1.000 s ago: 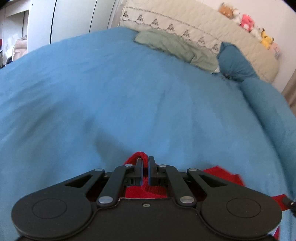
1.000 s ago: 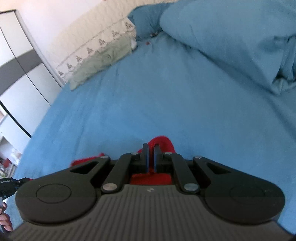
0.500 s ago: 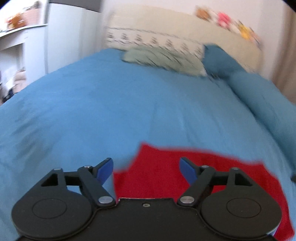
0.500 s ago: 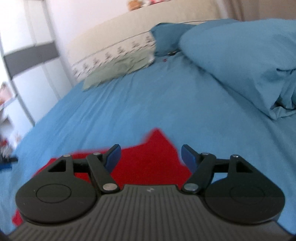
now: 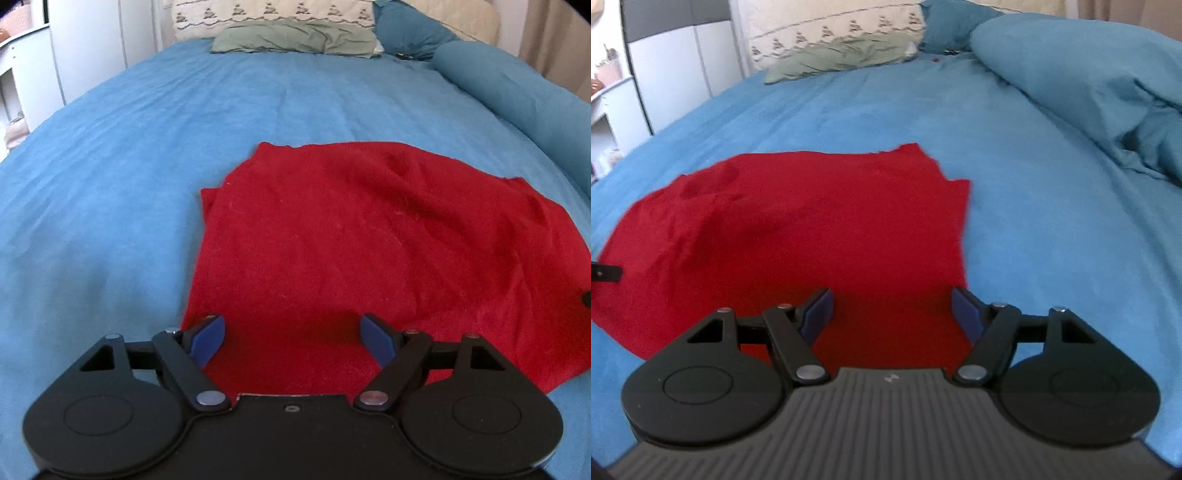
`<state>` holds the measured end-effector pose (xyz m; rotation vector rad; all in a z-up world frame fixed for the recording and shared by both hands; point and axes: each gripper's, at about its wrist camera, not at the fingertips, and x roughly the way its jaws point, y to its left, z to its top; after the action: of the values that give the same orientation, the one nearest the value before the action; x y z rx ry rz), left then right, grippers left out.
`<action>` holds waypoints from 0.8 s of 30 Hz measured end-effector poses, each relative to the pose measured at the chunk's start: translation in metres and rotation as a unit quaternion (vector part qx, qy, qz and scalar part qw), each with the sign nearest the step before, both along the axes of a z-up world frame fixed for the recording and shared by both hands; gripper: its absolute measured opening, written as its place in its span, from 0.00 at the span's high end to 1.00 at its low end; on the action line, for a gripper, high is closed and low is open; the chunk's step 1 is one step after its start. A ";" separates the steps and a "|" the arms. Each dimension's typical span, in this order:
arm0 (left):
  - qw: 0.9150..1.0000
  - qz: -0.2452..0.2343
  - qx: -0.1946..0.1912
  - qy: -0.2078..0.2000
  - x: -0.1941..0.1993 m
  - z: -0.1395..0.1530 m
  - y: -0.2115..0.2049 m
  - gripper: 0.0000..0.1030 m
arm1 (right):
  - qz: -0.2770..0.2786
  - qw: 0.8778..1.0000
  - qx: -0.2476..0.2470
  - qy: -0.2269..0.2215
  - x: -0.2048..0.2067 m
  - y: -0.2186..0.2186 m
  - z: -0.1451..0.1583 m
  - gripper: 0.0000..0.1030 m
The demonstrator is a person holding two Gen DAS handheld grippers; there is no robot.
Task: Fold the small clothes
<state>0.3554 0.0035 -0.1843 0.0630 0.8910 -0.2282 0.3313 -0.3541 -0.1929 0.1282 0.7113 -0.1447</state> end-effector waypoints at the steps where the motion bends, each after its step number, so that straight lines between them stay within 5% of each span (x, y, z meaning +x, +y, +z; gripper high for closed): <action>1: 1.000 0.004 0.000 -0.001 -0.001 0.006 0.000 0.18 | -0.005 1.000 0.000 0.002 -0.001 -0.001 0.003 0.17; 9: 0.997 0.008 -0.014 -0.078 -0.032 0.069 -0.024 0.00 | -0.054 0.998 0.011 0.005 -0.048 0.010 0.046 0.07; 12: 0.997 -0.011 -0.017 -0.069 -0.037 0.067 -0.046 0.00 | -0.084 0.996 0.021 0.023 -0.064 0.021 0.049 0.05; 17: 0.999 -0.027 -0.029 -0.036 -0.045 0.048 -0.074 0.00 | -0.151 0.982 0.111 0.031 -0.085 0.025 0.025 0.06; 24: 0.998 -0.034 -0.046 -0.014 -0.043 0.040 -0.084 0.00 | -0.222 0.948 0.219 -0.056 -0.101 0.012 -0.008 0.11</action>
<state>0.3124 -0.0805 -0.1443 0.0105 0.8508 -0.3310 0.2304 -0.3426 -0.2007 0.7200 0.5821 -0.4067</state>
